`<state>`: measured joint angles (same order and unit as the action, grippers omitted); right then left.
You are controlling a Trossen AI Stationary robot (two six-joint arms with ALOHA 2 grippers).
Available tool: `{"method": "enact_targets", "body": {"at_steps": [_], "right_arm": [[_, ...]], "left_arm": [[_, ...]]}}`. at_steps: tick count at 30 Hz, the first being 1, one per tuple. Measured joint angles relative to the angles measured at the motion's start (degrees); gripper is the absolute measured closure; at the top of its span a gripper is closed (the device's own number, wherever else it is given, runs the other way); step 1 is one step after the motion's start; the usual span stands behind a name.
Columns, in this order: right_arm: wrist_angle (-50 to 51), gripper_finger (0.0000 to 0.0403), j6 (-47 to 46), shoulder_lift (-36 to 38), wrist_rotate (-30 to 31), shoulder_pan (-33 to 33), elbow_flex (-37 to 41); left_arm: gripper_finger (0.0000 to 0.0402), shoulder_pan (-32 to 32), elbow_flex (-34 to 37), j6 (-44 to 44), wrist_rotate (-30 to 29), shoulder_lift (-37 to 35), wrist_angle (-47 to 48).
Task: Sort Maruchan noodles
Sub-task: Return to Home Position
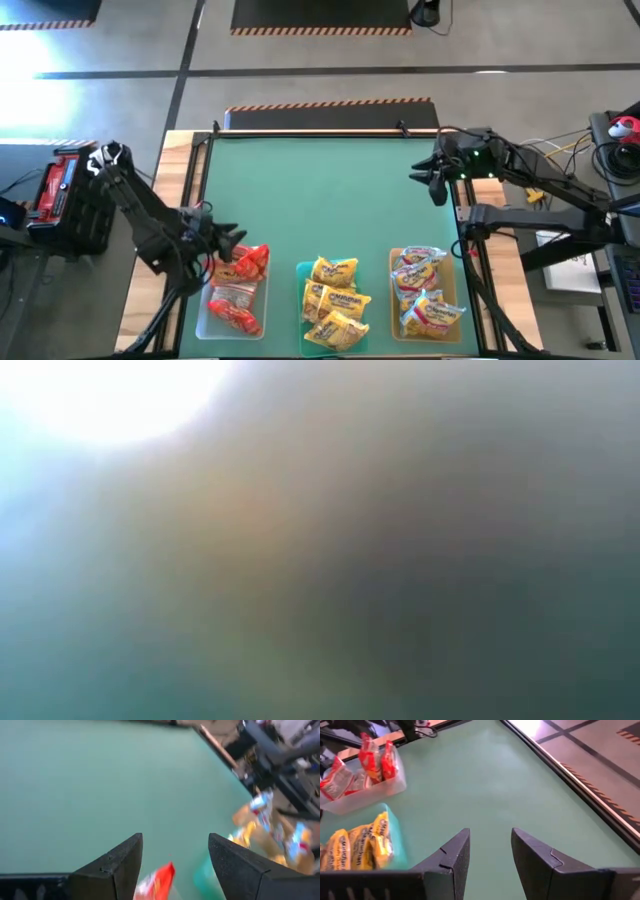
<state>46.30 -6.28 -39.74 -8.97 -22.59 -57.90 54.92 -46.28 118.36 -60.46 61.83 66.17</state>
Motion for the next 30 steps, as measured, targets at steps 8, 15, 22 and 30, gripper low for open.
{"method": "enact_targets", "body": {"at_steps": [8,15,22,30], "right_arm": [[-1.8,0.0271,-0.8,9.9,0.1,-3.5,8.1],[-16.2,0.0271,-7.4,19.0,1.5,-4.1,20.1],[-26.5,0.0271,-10.7,23.6,6.4,-4.1,31.6],[-41.5,0.0271,-11.8,25.2,20.5,-4.1,41.3]], "left_arm": [[0.0192,-6.9,0.0,-5.0,-9.1,-3.2,0.1],[0.0192,-9.9,0.0,-9.4,-14.0,-6.6,0.1],[0.0192,-11.2,0.0,-12.2,-15.6,-10.9,0.0],[0.0192,-11.8,0.0,-13.1,-15.6,-13.5,-0.1]]}}
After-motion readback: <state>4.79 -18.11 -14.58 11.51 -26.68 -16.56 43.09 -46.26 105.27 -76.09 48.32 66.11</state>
